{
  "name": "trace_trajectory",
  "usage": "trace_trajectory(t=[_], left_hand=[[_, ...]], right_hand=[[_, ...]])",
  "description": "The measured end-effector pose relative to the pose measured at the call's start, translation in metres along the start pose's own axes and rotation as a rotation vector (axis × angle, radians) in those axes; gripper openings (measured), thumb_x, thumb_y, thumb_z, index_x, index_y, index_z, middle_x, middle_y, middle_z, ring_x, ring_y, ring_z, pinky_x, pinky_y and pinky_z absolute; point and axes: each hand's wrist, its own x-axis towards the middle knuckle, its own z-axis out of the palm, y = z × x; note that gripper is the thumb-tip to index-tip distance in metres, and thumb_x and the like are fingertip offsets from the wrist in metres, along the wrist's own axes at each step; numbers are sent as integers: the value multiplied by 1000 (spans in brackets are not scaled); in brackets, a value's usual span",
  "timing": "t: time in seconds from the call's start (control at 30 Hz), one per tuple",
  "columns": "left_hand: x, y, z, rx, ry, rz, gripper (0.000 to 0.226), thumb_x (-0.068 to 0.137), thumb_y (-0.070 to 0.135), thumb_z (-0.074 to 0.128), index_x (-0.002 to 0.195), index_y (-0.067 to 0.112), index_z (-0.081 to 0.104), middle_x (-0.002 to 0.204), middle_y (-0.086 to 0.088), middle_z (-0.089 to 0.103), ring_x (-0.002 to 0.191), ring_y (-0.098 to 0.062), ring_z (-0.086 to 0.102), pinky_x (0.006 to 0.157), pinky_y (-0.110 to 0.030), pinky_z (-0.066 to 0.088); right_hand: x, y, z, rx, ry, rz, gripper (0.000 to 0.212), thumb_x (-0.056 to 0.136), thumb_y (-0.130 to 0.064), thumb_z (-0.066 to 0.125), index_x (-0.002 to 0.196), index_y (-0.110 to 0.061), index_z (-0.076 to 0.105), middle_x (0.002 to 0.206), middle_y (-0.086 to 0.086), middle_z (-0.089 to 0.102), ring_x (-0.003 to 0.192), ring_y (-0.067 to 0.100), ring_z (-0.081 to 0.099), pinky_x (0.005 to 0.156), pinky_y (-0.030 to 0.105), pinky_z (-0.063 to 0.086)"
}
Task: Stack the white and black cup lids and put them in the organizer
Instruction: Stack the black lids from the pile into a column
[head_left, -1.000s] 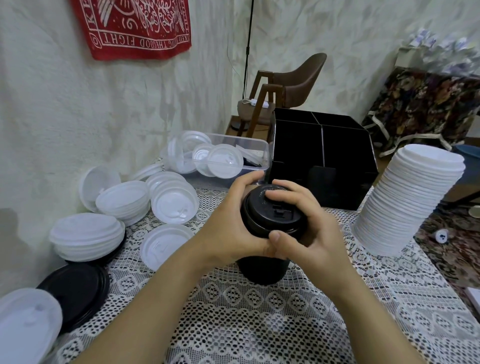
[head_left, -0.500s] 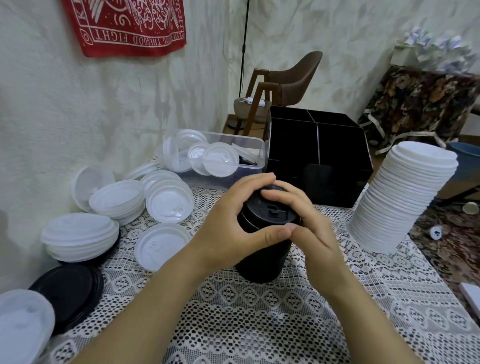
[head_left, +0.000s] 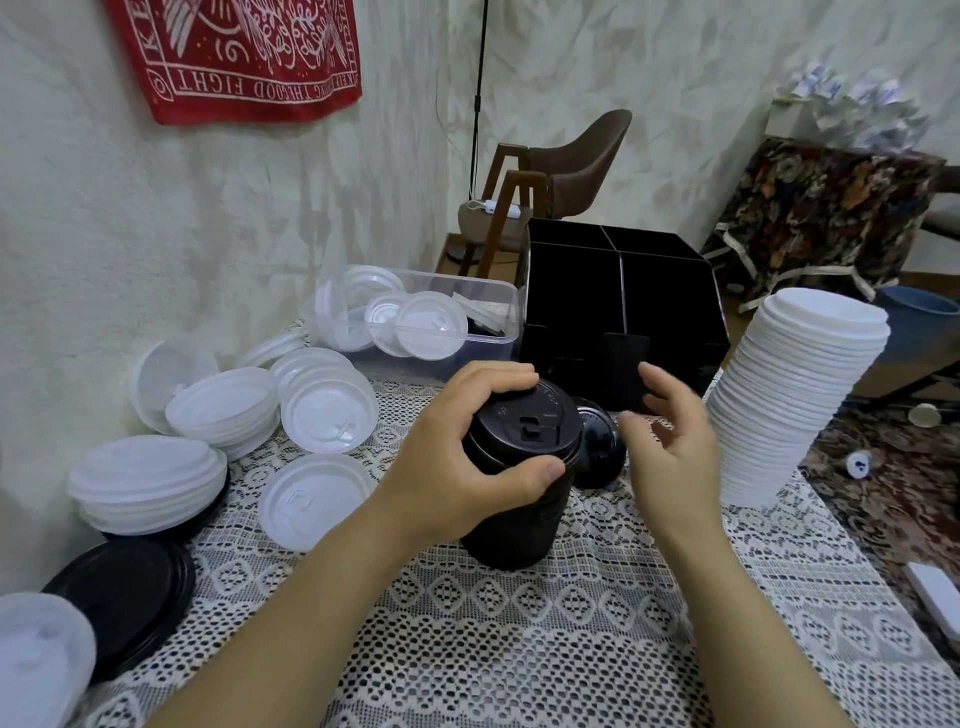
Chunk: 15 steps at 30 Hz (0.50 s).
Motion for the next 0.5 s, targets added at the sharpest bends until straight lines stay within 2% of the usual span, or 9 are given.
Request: trace_trajectory(t=[0.13, 0.2, 0.27, 0.37, 0.5], left_hand=[[0, 1, 1, -6, 5, 9, 54, 65, 45, 71, 116, 36, 55, 127, 16, 54, 122, -3, 51, 99, -14, 39], [1, 1, 0, -12, 3, 8, 54, 65, 45, 71, 116, 35, 55, 127, 15, 54, 121, -1, 51, 98, -13, 38], [1, 1, 0, -15, 0, 5, 54, 65, 45, 71, 116, 34, 55, 127, 14, 54, 121, 0, 51, 98, -12, 38], [1, 0, 0, -7, -8, 5, 55, 66, 45, 71, 117, 33, 55, 128, 13, 54, 121, 1, 51, 97, -10, 37], [0, 0, 0, -7, -8, -3, 54, 65, 46, 71, 116, 35, 55, 128, 15, 54, 122, 0, 50, 97, -10, 37]], right_hand=[[1, 17, 5, -303, -367, 83, 78, 86, -18, 67, 151, -28, 26, 157, -4, 23, 145, 18, 21, 119, 45, 22], [1, 22, 8, -405, -468, 65, 85, 85, -23, 68, 154, -28, 19, 161, -6, 15, 148, 18, 12, 121, 45, 14], [3, 25, 9, -425, -457, 21, 86, 83, -25, 70, 154, -28, 21, 159, -6, 22, 147, 18, 18, 120, 46, 18], [3, 25, 7, -454, -404, 30, 87, 82, -35, 73, 153, -27, 24, 145, -6, 34, 136, 16, 27, 115, 39, 27], [4, 28, 2, -509, -434, -17, 90, 80, -40, 75, 153, -31, 23, 148, -9, 29, 138, 12, 23, 118, 40, 20]])
